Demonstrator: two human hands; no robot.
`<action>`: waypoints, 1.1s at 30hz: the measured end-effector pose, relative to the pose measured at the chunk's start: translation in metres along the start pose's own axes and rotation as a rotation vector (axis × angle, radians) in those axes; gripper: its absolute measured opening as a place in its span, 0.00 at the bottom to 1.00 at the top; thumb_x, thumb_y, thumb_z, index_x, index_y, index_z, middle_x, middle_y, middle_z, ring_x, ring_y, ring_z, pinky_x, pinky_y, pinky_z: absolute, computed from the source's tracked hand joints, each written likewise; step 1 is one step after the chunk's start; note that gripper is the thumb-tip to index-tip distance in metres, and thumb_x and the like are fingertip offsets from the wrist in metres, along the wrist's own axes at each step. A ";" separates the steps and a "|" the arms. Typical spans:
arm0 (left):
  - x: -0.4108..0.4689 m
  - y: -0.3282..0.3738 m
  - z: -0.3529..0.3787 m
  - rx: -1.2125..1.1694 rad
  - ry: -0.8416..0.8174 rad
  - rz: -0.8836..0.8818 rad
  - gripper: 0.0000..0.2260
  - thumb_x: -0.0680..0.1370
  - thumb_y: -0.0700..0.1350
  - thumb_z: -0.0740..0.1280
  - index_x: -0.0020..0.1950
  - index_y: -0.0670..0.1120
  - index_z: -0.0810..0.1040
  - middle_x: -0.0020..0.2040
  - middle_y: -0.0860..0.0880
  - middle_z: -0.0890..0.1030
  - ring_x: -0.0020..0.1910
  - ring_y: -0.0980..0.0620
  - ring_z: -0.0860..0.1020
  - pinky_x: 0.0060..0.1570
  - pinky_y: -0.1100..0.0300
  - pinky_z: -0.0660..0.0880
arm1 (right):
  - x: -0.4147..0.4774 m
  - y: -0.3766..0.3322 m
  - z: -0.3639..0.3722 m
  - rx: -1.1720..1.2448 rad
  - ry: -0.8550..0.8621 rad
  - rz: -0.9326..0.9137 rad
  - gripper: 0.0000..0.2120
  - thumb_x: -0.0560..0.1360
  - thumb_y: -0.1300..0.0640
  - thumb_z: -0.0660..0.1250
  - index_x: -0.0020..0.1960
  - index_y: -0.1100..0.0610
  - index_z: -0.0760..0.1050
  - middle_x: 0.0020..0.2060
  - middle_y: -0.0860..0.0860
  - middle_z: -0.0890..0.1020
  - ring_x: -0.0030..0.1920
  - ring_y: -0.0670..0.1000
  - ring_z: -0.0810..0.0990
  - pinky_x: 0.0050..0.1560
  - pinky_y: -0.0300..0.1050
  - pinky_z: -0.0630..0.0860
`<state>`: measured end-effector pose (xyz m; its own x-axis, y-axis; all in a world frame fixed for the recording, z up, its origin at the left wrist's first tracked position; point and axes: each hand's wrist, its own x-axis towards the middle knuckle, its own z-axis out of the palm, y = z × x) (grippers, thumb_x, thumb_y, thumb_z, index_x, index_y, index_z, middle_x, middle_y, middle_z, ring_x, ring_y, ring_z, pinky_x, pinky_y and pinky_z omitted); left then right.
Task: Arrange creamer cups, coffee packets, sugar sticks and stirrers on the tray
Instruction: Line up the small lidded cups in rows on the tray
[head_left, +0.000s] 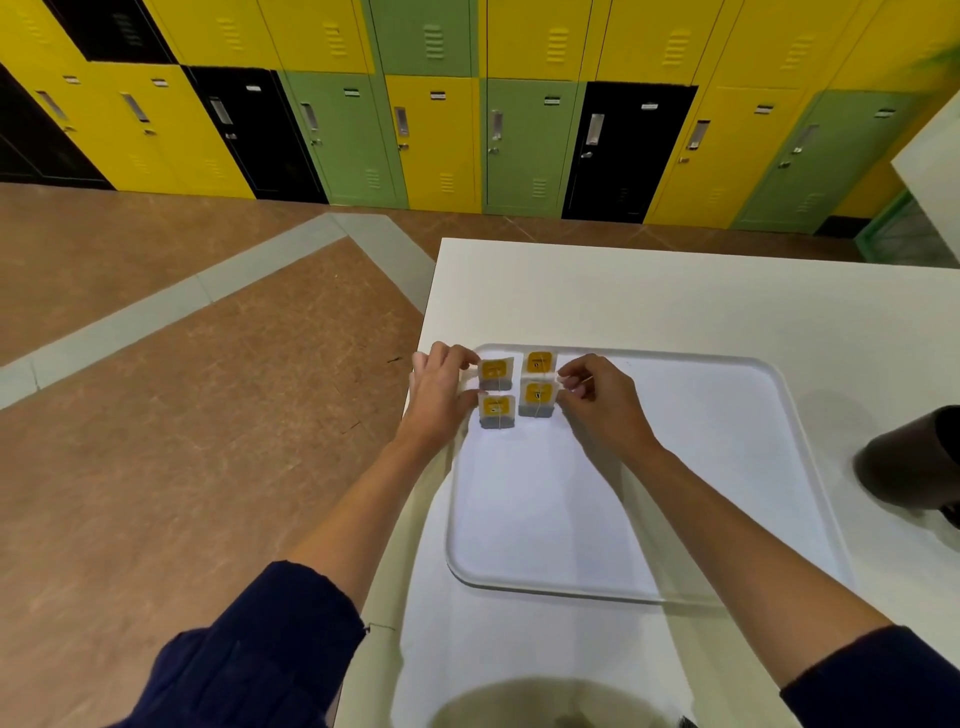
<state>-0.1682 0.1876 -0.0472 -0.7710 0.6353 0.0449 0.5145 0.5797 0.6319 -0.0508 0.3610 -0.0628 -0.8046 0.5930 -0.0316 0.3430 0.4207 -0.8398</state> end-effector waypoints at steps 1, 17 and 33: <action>-0.005 -0.001 -0.001 -0.028 0.019 -0.017 0.13 0.75 0.40 0.67 0.58 0.45 0.72 0.52 0.50 0.71 0.52 0.53 0.62 0.52 0.60 0.60 | -0.004 0.000 -0.002 0.015 -0.015 0.000 0.09 0.71 0.70 0.66 0.50 0.61 0.76 0.45 0.57 0.79 0.38 0.48 0.74 0.41 0.27 0.72; -0.020 0.003 0.007 0.045 -0.073 -0.032 0.14 0.74 0.52 0.69 0.55 0.46 0.76 0.49 0.52 0.67 0.51 0.51 0.63 0.51 0.59 0.60 | -0.017 -0.005 0.006 -0.055 -0.108 -0.054 0.08 0.70 0.60 0.74 0.46 0.56 0.76 0.42 0.52 0.72 0.36 0.42 0.71 0.39 0.25 0.68; -0.050 0.004 0.002 0.035 0.030 -0.064 0.20 0.74 0.50 0.70 0.63 0.47 0.71 0.58 0.48 0.70 0.57 0.49 0.64 0.51 0.61 0.56 | -0.043 -0.004 -0.003 0.034 -0.017 0.000 0.20 0.68 0.63 0.75 0.57 0.61 0.74 0.48 0.55 0.75 0.37 0.43 0.72 0.39 0.24 0.70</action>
<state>-0.1272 0.1591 -0.0487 -0.8136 0.5808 0.0286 0.4757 0.6365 0.6071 -0.0163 0.3359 -0.0564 -0.8126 0.5813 -0.0406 0.3268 0.3969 -0.8577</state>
